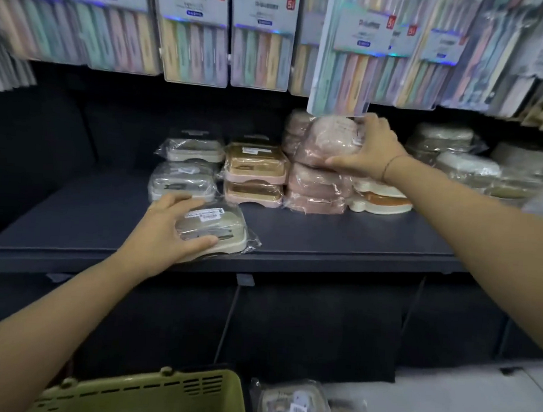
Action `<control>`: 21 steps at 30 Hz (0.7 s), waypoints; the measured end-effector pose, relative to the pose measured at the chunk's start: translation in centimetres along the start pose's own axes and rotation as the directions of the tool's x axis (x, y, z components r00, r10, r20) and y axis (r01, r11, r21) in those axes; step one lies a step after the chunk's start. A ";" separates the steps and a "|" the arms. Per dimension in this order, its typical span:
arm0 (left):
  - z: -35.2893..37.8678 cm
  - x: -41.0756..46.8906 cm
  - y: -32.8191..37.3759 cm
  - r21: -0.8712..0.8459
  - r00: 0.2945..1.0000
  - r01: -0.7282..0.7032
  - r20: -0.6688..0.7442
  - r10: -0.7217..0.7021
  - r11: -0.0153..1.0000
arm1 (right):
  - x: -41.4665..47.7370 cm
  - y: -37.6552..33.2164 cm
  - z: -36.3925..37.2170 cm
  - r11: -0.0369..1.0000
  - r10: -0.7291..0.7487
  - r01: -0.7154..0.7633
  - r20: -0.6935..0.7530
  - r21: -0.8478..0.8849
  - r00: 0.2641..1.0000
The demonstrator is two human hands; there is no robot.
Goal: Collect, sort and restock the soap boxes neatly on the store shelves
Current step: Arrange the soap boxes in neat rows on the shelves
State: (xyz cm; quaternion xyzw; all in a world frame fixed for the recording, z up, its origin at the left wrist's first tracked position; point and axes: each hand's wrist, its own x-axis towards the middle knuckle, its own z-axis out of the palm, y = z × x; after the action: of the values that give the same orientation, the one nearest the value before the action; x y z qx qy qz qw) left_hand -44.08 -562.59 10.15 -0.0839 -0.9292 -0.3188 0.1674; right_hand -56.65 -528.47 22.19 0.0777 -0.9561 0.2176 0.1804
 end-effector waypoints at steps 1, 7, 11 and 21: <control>0.1 0.3 -0.3 -0.026 1.000 0.005 -0.005 -0.005 1.000 | 0.9 0.0 -0.1 0.999 -0.012 0.012 0.009 -0.032 1.000; 0.9 0.9 -1.5 -0.107 0.994 0.063 -0.083 -0.072 0.992 | 3.5 0.7 -0.3 0.994 -0.079 0.087 0.127 -0.061 0.989; 1.1 0.9 -1.3 -0.114 0.987 0.081 -0.129 -0.096 0.990 | 3.4 1.1 -0.4 0.982 -0.190 0.189 0.148 0.020 0.971; 0.9 0.8 -1.3 -0.099 0.989 0.128 -0.065 -0.135 0.987 | 2.4 0.0 -0.3 0.950 -0.126 0.144 0.082 -0.278 0.989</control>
State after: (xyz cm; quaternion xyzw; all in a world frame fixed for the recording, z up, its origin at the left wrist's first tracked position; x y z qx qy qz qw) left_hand -45.42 -562.99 9.04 -0.0189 -0.9099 -0.3756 0.1750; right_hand -58.80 -528.46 23.38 0.1233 -0.9750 0.0631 0.1739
